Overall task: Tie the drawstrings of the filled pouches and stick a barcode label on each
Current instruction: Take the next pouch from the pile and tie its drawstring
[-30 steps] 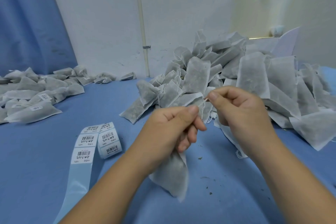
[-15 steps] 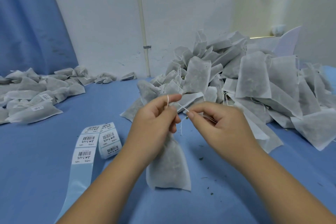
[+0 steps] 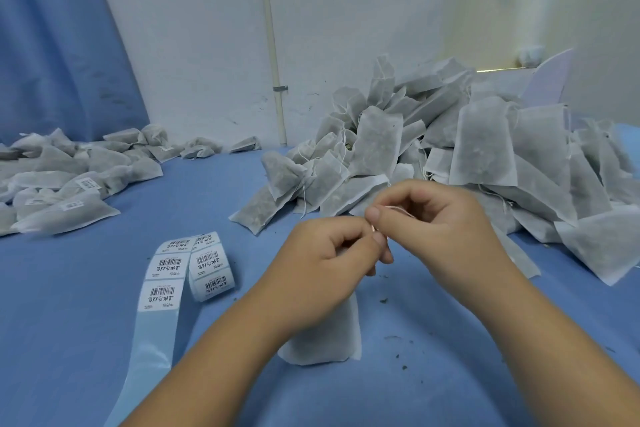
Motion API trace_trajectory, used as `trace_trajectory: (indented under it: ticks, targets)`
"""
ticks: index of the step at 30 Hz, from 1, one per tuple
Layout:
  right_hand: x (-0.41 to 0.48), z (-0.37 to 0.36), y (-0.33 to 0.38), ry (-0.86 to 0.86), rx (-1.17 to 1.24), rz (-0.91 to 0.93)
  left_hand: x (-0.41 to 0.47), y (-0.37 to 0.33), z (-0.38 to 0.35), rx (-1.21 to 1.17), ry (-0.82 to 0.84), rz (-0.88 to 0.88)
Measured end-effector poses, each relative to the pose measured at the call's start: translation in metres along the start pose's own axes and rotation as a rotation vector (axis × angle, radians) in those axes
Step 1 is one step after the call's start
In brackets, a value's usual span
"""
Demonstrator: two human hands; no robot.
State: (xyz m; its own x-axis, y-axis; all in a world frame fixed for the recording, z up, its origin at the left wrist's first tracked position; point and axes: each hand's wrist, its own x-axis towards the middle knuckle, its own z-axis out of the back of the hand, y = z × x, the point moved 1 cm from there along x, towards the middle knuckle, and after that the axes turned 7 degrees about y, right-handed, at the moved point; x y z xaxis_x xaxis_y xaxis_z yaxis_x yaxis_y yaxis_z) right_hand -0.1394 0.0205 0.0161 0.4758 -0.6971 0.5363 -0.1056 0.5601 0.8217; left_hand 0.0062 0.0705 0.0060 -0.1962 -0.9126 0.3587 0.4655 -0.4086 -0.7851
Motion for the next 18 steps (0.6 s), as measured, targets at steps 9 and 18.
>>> trace_trajectory:
  ticks: [9,18]
  targets:
    - [0.006,0.006,-0.020,-0.203,-0.367,-0.206,0.002,-0.005,0.004,-0.705,0.008,0.129]
    - [-0.002,-0.010,-0.002,0.051,-0.114,-0.131,0.004,0.006,0.002,-0.874,-0.001,0.238]
